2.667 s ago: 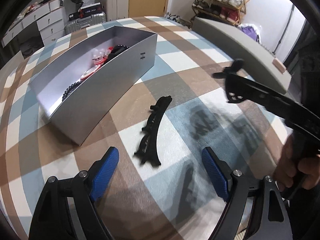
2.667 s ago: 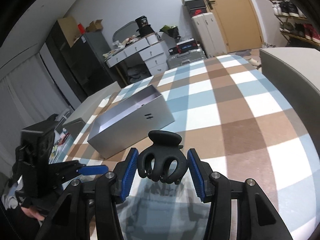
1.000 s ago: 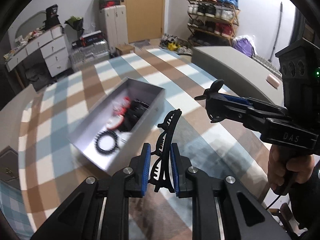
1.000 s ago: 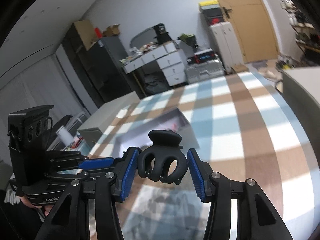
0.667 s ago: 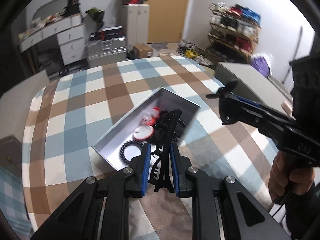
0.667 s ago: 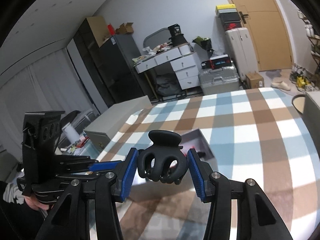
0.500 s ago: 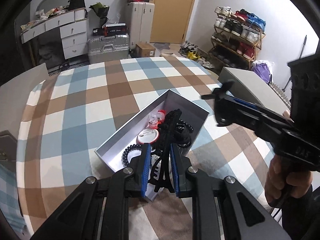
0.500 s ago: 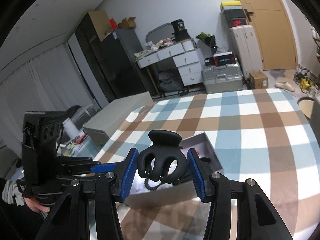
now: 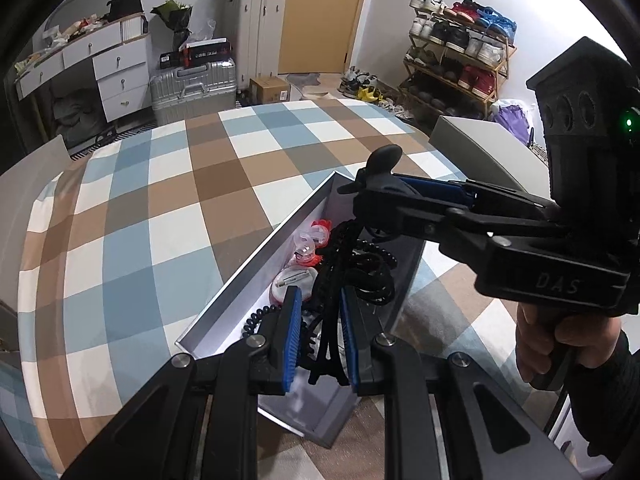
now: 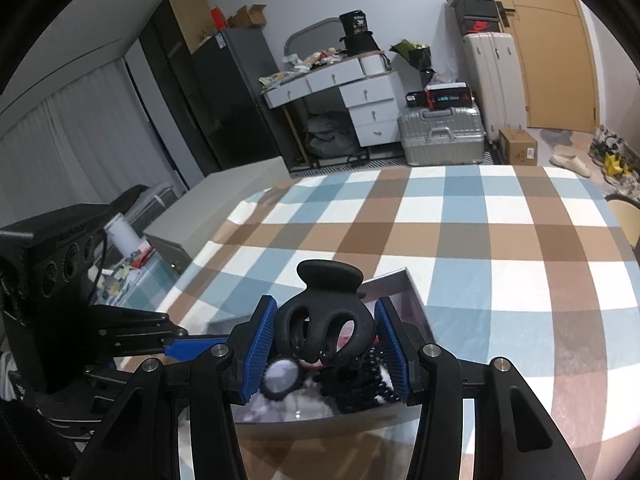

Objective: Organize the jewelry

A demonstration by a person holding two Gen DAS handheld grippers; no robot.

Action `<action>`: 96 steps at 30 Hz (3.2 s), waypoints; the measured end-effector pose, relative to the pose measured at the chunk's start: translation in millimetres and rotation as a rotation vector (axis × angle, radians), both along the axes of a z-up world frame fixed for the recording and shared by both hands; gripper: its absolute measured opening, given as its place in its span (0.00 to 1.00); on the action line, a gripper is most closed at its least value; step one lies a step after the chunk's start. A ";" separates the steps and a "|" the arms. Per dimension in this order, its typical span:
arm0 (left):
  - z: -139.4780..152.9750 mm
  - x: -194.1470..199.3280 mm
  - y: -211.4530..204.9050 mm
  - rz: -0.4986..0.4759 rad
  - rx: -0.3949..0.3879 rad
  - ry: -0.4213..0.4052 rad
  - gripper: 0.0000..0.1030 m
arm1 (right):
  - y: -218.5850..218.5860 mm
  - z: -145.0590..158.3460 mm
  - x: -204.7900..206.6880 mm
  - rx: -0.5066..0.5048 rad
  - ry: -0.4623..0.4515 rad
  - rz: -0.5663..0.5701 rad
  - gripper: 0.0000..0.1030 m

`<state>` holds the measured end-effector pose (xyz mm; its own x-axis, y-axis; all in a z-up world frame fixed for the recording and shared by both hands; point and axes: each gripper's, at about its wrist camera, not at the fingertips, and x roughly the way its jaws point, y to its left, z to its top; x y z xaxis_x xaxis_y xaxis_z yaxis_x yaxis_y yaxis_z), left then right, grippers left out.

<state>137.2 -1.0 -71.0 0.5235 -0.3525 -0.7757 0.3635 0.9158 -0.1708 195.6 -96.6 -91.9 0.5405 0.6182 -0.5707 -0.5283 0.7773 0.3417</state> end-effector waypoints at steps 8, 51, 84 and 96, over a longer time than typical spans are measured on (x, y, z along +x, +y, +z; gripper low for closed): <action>-9.0 9.2 2.8 0.013 -0.023 0.026 0.14 | -1.8 -13.5 12.8 -0.018 0.051 -0.041 0.48; 31.9 -55.4 26.5 0.407 0.045 -0.392 0.89 | -34.2 29.4 -99.9 0.075 -0.328 -0.189 1.00; -1.8 -94.3 26.0 0.593 0.123 -0.612 0.99 | -25.9 -6.2 -132.5 -0.095 -0.468 -0.254 1.00; -3.7 -94.1 20.8 0.559 0.129 -0.578 0.99 | -25.8 -11.7 -123.3 -0.124 -0.425 -0.249 1.00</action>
<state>43.1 19.8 -74.7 0.9255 0.1537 -0.3461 -0.1553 0.9876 0.0232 72.2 -122.4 -103.6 0.8632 0.3826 -0.3294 -0.3940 0.9185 0.0344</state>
